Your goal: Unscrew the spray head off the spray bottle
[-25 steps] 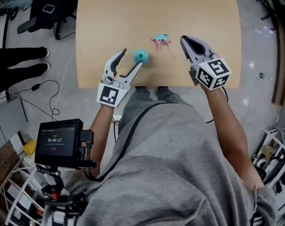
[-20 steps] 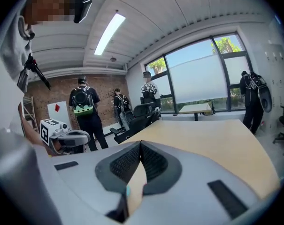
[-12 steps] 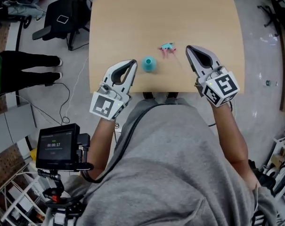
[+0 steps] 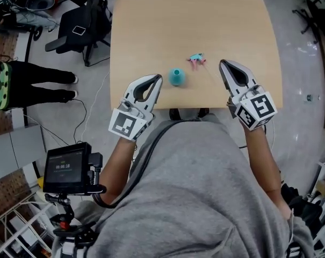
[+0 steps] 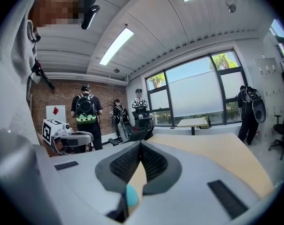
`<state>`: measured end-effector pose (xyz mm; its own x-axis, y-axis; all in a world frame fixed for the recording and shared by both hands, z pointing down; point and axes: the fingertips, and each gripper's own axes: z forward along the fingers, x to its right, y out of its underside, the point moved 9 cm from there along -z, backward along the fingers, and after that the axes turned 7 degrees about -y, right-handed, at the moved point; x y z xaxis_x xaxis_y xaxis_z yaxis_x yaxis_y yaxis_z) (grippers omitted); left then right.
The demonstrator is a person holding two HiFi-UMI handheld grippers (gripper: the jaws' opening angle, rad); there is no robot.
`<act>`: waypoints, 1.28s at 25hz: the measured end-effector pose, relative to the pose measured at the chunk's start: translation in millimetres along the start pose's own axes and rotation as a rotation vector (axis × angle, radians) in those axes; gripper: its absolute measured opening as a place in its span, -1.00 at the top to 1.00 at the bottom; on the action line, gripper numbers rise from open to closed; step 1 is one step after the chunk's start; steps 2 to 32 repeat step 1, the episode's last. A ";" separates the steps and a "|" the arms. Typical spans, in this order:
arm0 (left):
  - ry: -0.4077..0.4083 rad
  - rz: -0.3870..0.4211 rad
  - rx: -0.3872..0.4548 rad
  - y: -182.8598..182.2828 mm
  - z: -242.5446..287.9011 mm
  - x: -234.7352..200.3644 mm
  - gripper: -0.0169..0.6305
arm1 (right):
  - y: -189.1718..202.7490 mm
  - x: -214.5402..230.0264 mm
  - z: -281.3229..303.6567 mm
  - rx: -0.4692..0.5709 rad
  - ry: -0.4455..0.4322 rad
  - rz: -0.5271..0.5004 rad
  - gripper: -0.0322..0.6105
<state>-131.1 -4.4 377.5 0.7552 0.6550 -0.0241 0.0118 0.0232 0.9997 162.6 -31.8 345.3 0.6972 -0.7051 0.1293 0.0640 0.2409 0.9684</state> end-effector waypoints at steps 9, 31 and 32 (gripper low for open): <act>0.004 -0.001 0.000 2.0 -0.4 1.2 0.94 | 2.1 -1.5 -4.0 -0.001 0.010 0.003 0.88; 0.004 -0.001 0.000 2.0 -0.4 1.2 0.94 | 2.1 -1.5 -4.0 -0.001 0.010 0.003 0.88; 0.004 -0.001 0.000 2.0 -0.4 1.2 0.94 | 2.1 -1.5 -4.0 -0.001 0.010 0.003 0.88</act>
